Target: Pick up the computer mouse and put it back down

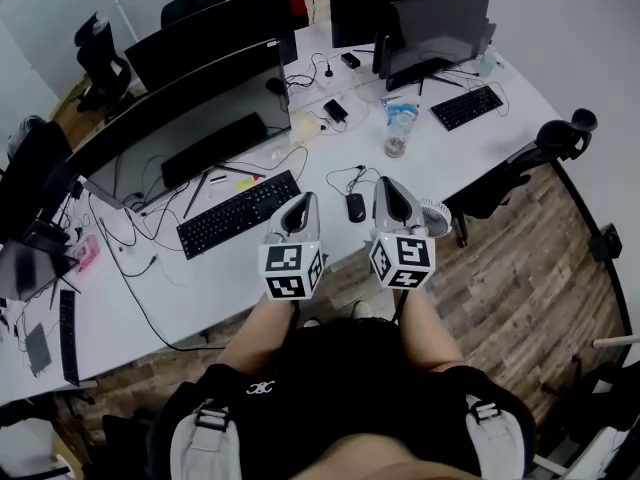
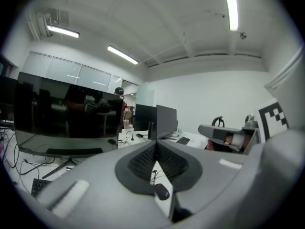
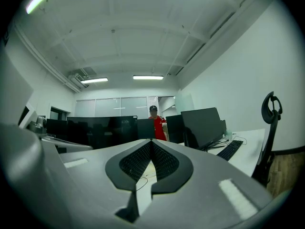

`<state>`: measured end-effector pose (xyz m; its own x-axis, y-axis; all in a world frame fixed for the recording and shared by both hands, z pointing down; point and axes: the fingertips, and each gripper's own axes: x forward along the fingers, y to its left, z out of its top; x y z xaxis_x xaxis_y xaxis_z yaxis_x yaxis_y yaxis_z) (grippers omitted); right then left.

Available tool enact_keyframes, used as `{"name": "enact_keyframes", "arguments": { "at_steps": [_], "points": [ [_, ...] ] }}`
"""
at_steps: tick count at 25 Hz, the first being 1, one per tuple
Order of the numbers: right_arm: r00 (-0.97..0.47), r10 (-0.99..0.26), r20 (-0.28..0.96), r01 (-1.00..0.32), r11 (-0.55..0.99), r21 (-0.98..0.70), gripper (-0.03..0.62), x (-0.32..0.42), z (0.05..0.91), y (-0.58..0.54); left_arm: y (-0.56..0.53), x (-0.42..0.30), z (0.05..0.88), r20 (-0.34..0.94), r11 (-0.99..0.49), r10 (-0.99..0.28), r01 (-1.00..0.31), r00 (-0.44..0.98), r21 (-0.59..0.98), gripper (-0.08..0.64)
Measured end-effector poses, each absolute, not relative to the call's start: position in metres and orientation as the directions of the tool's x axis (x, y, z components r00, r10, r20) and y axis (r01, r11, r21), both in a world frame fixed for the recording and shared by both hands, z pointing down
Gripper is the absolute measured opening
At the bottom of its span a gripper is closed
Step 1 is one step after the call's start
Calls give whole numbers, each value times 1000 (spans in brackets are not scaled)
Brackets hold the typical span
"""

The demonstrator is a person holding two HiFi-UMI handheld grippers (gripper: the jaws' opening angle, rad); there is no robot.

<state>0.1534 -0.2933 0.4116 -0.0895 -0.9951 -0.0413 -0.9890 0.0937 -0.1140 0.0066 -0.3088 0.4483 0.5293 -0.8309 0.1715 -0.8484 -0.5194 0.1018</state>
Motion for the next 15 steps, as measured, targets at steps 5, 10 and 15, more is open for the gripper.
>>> {"name": "enact_keyframes", "arguments": {
  "at_steps": [5, 10, 15],
  "points": [
    [-87, -996, -29, -992, 89, -92, 4, 164, 420, -310, -319, 23, 452, 181, -519, -830, -849, 528, 98, 54],
    [-100, -995, -14, -992, 101, -72, 11, 166, 434, -327, -329, 25, 458, 191, -505, -836, -857, 515, 102, 54],
    [-123, -992, 36, -989, 120, -83, 92, 164, 455, -345, -339, 20, 458, 193, -489, -845, -867, 498, 97, 54]
  ]
}}
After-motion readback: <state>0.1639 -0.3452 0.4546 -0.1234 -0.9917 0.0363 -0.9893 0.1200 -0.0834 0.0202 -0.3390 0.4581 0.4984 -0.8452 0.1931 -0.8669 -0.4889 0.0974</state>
